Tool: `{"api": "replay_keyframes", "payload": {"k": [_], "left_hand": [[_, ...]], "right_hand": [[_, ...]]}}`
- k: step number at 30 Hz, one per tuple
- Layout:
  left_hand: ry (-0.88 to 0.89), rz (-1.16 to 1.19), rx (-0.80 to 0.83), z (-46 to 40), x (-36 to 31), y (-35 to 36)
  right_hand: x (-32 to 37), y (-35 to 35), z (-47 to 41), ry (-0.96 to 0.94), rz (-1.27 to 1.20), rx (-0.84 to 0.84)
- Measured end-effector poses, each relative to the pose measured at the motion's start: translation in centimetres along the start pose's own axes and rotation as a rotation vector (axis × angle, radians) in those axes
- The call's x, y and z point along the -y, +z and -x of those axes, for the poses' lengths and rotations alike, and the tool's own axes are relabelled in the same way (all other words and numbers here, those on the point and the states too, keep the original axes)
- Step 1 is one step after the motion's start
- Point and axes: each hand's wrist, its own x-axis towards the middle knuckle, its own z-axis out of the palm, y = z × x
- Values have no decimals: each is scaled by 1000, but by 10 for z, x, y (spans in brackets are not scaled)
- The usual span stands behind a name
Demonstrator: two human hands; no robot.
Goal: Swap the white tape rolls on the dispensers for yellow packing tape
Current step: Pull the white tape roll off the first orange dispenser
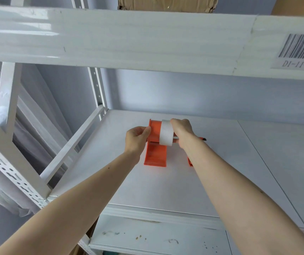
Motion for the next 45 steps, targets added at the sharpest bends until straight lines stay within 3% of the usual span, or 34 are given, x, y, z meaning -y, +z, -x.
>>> {"api": "replay_keyframes", "payload": {"k": [18, 27, 32, 42, 45], "left_hand": [[5, -48, -91, 10, -13, 12], [255, -56, -176, 29, -34, 20], [305, -43, -89, 37, -44, 32], [105, -59, 129, 51, -38, 53], [117, -28, 170, 55, -36, 61]], "right_hand": [[-1, -26, 11, -15, -105, -34], [4, -35, 21, -66, -97, -39], [6, -36, 31, -70, -101, -27], [3, -51, 54, -110, -131, 4], [-1, -59, 58, -126, -153, 5]]}}
